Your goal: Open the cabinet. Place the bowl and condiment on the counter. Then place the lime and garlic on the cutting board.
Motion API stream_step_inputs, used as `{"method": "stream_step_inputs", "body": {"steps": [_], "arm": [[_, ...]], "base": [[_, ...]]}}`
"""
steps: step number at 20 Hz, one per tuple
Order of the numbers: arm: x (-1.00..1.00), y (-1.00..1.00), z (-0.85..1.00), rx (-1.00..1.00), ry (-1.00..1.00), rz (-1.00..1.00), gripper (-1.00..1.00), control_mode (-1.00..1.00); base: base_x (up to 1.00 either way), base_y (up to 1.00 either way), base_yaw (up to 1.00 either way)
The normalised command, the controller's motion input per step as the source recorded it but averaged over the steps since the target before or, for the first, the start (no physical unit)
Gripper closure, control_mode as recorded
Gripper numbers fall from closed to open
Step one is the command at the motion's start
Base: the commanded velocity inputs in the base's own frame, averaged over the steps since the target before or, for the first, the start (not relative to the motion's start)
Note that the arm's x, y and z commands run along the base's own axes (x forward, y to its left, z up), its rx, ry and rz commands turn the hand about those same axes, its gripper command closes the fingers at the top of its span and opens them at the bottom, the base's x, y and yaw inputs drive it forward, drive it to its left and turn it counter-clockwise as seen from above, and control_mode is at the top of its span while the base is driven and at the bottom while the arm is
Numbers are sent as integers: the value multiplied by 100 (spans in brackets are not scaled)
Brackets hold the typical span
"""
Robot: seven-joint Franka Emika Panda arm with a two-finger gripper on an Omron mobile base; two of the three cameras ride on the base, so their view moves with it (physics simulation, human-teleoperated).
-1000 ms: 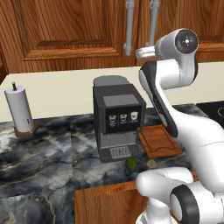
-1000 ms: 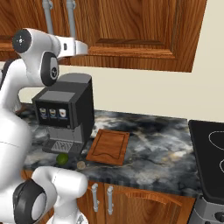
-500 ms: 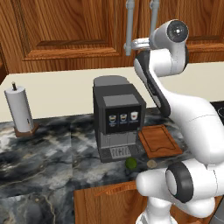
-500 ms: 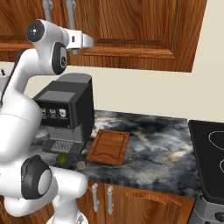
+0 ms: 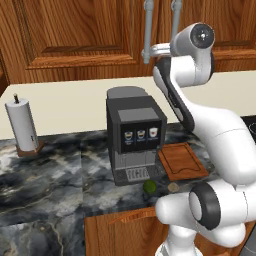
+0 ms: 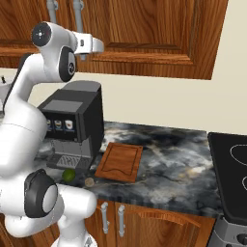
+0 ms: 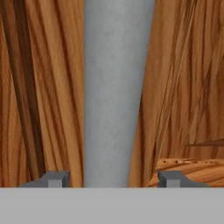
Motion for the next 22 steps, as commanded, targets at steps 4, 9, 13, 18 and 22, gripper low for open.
{"method": "stream_step_inputs", "body": {"steps": [4,9,13,18,22], "arm": [[0,-9,-4,0,0,0,100,-100],[-36,-27,0,2,0,0,100,-100],[-96,-14,0,1,0,2,100,-100],[-100,0,0,0,0,4,100,-100],[-100,0,0,0,0,1,100,-100]], "base": [[0,0,0],[0,0,0],[0,0,0],[0,0,0],[0,0,0]]}}
